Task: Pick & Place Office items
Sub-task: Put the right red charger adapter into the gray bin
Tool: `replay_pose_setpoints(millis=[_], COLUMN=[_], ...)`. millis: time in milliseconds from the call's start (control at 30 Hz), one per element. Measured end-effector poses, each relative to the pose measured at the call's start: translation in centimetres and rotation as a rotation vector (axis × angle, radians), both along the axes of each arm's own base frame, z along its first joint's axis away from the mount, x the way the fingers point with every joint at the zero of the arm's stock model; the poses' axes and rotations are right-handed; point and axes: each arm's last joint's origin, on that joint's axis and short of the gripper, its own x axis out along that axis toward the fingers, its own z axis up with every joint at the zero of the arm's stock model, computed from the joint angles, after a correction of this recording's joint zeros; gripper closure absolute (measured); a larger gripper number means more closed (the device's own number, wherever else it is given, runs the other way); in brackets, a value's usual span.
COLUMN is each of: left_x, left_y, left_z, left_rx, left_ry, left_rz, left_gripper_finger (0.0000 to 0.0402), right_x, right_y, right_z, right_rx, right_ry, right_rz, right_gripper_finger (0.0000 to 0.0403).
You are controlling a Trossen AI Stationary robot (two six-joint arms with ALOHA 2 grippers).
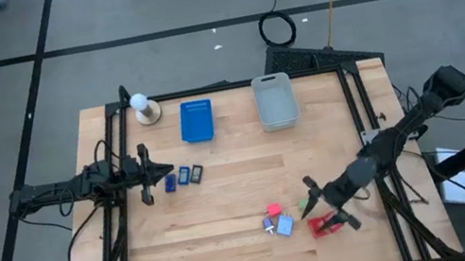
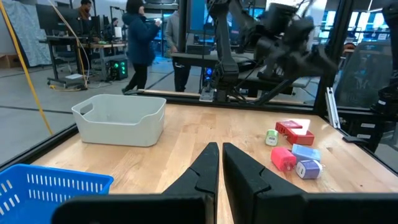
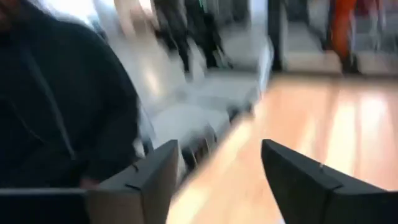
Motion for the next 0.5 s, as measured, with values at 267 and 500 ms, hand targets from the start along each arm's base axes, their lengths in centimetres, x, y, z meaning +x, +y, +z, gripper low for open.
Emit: replay_pose_setpoints(millis=[267, 500], left_x=[0.0, 0.0], left_y=[0.0, 0.0], left_z=[0.0, 0.0], left_rx=[0.0, 0.0], left_ry=[0.0, -0.001], left_rz=[0.0, 0.0], left_gripper_finger=[0.038, 0.038], right_x=[-1.0, -2.1], right_y=[-0.4, 0.9], right_z=[-2.0, -3.9], right_rx=[-0.072, -0.089], right_ry=[0.636, 0.8], right_rz=[-0.309, -0.343], right_gripper_finger=[0.0163, 0.0171])
